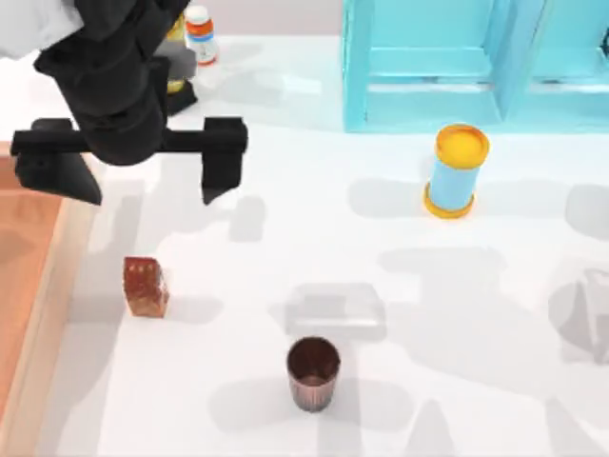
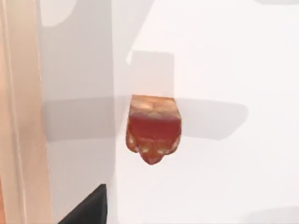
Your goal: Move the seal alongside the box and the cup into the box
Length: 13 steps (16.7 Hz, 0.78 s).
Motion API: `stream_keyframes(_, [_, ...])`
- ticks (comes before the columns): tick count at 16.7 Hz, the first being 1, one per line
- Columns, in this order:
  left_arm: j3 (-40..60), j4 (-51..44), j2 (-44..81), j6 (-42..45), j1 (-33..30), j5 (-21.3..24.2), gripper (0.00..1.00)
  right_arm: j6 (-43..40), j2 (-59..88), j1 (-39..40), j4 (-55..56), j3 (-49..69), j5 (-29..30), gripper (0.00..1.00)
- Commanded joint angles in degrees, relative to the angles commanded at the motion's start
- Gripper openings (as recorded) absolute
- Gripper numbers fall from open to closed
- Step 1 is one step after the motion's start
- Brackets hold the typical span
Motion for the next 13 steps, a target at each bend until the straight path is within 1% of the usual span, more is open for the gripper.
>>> stream_keyframes(2, [1.5, -0.9, 2.6, -5.7, -5.6, 0.6, 1.00, 0.0, 0.0, 0.0, 0.0, 0.0, 0.0, 1.00])
stream_keyframes(6, [4.6, -2.7, 8.3, -20.7, -19.9, 2.3, 1.00, 0.0, 0.0, 0.0, 0.0, 0.0, 0.0, 1.00])
stream_keyframes(8, [5.6, -3.3, 10.4, -25.7, -24.9, 3.0, 1.00, 0.0, 0.0, 0.0, 0.0, 0.0, 0.0, 1.00])
stream_keyframes(10, [6.0, -3.4, 11.3, -28.3, -27.5, 3.5, 1.00, 0.0, 0.0, 0.0, 0.0, 0.0, 0.0, 1.00])
stream_keyframes(13, [6.0, -3.3, 11.4, -28.7, -27.8, 3.6, 1.00, 0.0, 0.0, 0.0, 0.0, 0.0, 0.0, 1.00])
